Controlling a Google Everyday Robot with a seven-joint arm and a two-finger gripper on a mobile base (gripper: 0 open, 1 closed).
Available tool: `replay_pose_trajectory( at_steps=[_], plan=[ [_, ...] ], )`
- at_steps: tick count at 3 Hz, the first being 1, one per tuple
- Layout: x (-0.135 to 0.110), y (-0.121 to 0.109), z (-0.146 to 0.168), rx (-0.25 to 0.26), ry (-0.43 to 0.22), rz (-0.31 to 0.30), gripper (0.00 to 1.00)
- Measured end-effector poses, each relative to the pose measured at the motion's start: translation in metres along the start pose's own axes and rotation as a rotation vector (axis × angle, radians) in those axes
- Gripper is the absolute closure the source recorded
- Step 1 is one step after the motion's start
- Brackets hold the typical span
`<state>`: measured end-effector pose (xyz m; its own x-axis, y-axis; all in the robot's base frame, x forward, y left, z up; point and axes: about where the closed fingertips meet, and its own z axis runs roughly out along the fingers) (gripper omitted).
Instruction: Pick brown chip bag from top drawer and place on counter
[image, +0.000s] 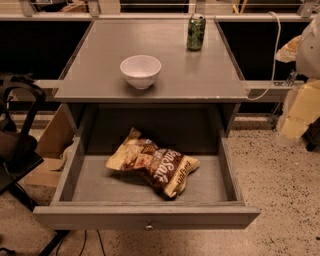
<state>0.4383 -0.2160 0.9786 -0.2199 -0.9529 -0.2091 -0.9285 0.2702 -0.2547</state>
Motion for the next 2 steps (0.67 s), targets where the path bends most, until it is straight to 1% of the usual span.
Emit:
replay_pose_trajectory(
  at_steps=[1,2],
  plan=[
    [0.000,0.000,0.000,0.000,0.000,0.000,0.00],
    [-0.009,0.007,0.026,-0.022,-0.033,-0.006,0.00]
  ],
)
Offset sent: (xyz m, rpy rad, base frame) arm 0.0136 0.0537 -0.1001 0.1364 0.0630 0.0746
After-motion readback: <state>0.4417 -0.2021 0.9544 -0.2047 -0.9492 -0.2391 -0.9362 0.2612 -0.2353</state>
